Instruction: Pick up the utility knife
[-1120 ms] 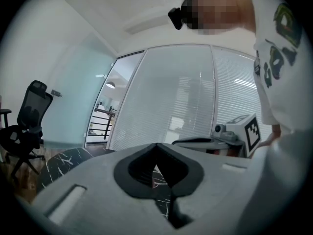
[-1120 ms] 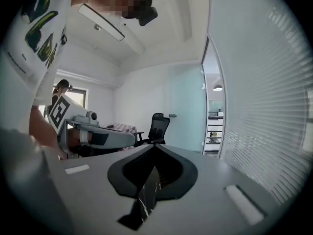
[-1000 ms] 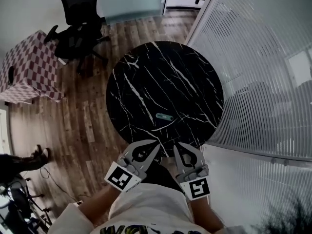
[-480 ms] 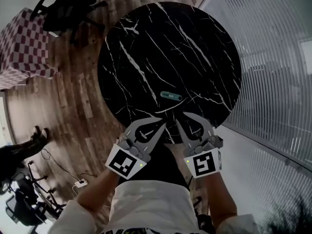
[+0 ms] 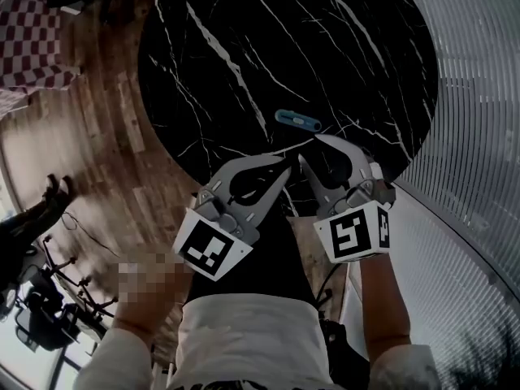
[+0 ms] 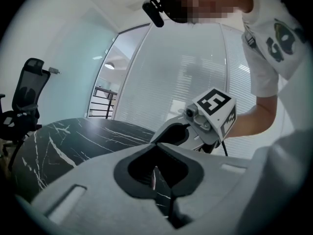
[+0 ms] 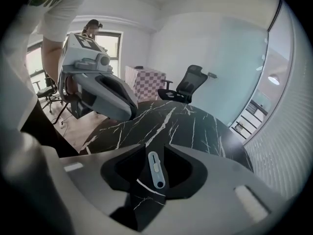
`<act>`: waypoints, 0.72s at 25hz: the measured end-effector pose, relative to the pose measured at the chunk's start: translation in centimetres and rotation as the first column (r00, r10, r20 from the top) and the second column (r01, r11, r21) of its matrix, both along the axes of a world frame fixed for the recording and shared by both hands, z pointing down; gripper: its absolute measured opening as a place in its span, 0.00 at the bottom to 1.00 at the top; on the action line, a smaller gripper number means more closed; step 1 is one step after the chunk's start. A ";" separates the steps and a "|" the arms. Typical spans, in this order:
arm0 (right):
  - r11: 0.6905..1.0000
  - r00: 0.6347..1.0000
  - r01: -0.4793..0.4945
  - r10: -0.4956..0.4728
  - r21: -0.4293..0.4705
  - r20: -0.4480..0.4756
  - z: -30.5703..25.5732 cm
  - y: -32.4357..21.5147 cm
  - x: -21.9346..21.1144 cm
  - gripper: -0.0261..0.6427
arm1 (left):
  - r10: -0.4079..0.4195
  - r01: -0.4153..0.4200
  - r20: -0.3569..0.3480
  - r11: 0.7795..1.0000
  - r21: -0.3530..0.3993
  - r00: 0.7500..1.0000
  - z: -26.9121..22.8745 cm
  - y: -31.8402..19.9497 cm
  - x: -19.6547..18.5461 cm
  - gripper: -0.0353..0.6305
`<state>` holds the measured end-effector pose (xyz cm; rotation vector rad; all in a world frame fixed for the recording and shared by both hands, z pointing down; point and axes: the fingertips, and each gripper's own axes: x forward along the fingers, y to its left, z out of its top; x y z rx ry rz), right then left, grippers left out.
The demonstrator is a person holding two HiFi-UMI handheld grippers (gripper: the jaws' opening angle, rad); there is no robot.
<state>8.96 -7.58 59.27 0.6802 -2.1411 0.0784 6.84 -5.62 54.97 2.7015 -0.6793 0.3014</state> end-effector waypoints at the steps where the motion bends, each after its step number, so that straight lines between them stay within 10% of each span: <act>1: 1.000 1.000 0.004 -0.004 -0.018 -0.012 1.0 -0.1 0.0 0.22 | -0.001 0.001 0.000 1.000 -0.005 1.000 0.8 -0.1 0.0 0.06; 18: 0.976 0.980 0.097 -0.128 -0.193 -0.152 12.2 -1.3 0.5 0.33 | -0.050 0.044 -0.049 0.992 -0.120 0.998 9.6 -2.3 0.2 0.06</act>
